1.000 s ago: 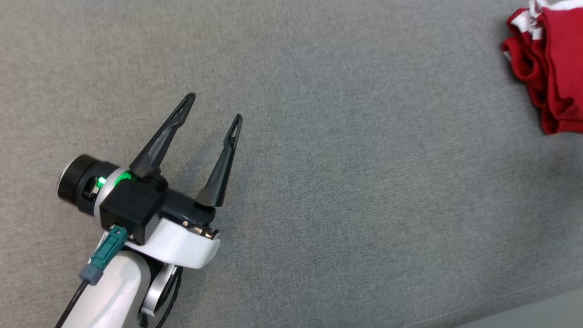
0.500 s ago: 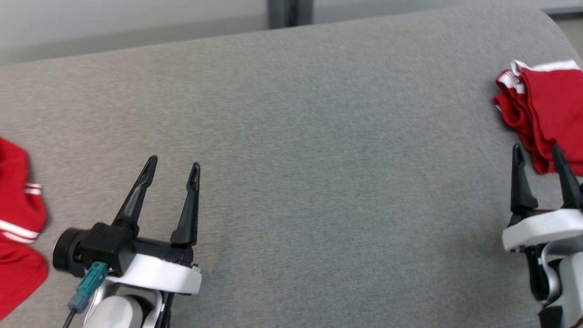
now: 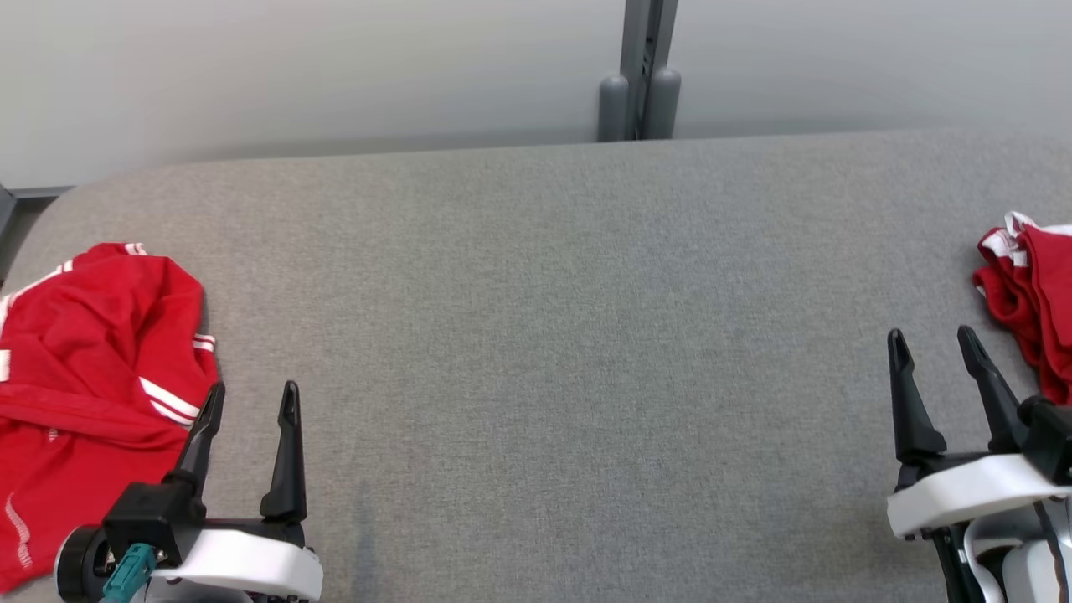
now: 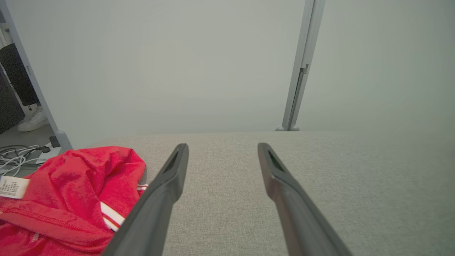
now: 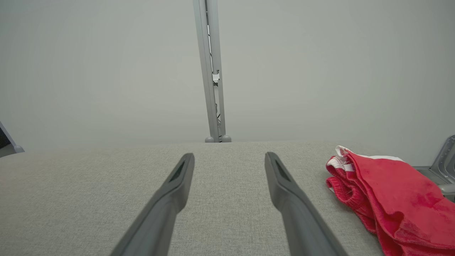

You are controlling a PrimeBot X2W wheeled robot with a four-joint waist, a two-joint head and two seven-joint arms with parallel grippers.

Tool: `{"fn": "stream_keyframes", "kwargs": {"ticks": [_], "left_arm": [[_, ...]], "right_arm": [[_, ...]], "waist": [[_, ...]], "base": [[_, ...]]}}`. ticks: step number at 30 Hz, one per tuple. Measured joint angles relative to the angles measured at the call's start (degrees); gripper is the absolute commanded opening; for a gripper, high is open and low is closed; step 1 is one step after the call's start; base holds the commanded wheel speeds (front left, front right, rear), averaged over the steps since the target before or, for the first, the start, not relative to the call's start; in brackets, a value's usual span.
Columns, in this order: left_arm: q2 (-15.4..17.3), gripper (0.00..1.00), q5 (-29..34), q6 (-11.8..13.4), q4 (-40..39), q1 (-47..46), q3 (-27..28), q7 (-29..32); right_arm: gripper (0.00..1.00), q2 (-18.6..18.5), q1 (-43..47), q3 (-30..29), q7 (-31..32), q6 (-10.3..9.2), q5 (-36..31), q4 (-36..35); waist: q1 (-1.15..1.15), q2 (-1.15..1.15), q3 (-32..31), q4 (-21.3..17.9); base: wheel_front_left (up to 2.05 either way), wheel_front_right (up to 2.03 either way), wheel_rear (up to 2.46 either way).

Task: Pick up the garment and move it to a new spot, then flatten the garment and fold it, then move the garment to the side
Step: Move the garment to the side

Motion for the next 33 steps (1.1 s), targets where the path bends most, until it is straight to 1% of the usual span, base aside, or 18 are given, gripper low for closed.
{"fn": "stream_keyframes", "kwargs": {"ticks": [7, 16, 22, 33], "left_arm": [[0.4, 1.00, -0.7, 0.1, 0.6, 2.9, -0.1, 0.4], [1.2, 1.00, -0.9, 0.4, 0.3, 5.3, -0.8, 1.6], [1.4, 1.00, -0.9, 0.6, 0.0, 6.3, -1.6, 2.3], [1.5, 1.00, -1.1, 0.6, -0.1, 6.8, -2.5, 2.9]], "right_arm": [[1.00, 0.6, 5.8, 0.0, 3.1, 0.00, -0.2, -4.7], [1.00, 1.0, 11.8, -0.8, 5.6, 0.00, -0.3, -9.0], [1.00, 1.2, 14.0, -1.0, 6.9, 0.00, -0.4, -10.7], [1.00, 1.4, 14.8, -0.5, 7.9, 0.00, -0.4, -12.7]], "waist": [[0.00, 0.00, -3.7, 1.4], [0.00, 0.00, -7.1, 1.1], [0.00, 0.00, -8.4, 0.7], [0.00, 0.00, -8.6, 1.0]], "base": [[0.00, 0.00, 0.00], [0.00, 0.00, 0.00], [0.00, 0.00, 0.00], [0.00, 0.00, 0.00]]}}
